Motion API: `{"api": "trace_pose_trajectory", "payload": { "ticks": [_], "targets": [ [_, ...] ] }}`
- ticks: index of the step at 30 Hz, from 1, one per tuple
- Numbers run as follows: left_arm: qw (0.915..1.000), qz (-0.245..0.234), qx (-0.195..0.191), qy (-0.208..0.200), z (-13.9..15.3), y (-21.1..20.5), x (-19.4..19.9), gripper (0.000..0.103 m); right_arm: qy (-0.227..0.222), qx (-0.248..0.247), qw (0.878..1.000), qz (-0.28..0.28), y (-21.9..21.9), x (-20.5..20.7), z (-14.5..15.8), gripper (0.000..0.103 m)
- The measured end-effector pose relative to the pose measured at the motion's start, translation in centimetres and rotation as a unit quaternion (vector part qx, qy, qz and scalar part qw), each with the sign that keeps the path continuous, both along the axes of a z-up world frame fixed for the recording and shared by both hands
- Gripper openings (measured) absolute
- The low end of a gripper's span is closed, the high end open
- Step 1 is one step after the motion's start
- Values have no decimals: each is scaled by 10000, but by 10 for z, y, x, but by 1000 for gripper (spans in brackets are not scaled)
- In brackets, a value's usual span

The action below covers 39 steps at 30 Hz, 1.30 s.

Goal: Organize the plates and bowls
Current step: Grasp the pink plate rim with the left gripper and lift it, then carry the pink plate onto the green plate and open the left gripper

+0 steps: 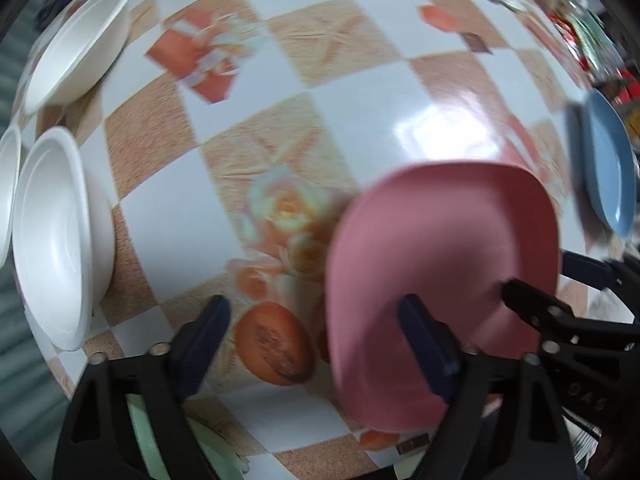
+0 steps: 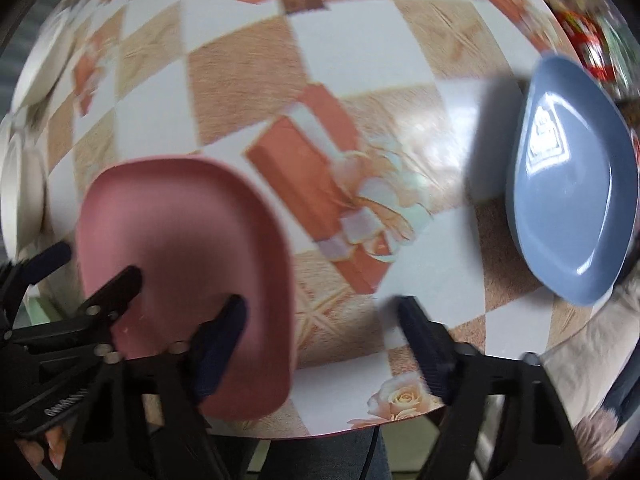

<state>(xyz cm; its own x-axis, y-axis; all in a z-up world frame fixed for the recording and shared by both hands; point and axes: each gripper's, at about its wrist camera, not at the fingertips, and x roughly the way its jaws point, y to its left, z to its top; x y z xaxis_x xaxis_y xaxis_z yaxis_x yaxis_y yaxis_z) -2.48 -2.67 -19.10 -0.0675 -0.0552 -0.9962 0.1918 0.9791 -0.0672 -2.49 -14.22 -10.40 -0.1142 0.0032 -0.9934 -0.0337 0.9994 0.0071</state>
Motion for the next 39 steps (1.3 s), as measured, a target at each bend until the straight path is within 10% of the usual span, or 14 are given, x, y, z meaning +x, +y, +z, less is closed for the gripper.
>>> {"api": "trace_pose_trajectory", "payload": {
  "ticks": [3, 7, 39],
  "targets": [
    [9999, -132, -106, 21, 1, -8, 3, 61, 4, 302, 9995, 89, 9, -1, 4, 25],
    [9992, -353, -110, 119, -3, -20, 5, 39, 166, 431, 9989, -80, 6, -5, 4, 18],
    [9960, 670, 163, -574, 101, 115, -70, 35, -117, 545, 9861, 1566, 140, -21, 63, 18]
  ]
}}
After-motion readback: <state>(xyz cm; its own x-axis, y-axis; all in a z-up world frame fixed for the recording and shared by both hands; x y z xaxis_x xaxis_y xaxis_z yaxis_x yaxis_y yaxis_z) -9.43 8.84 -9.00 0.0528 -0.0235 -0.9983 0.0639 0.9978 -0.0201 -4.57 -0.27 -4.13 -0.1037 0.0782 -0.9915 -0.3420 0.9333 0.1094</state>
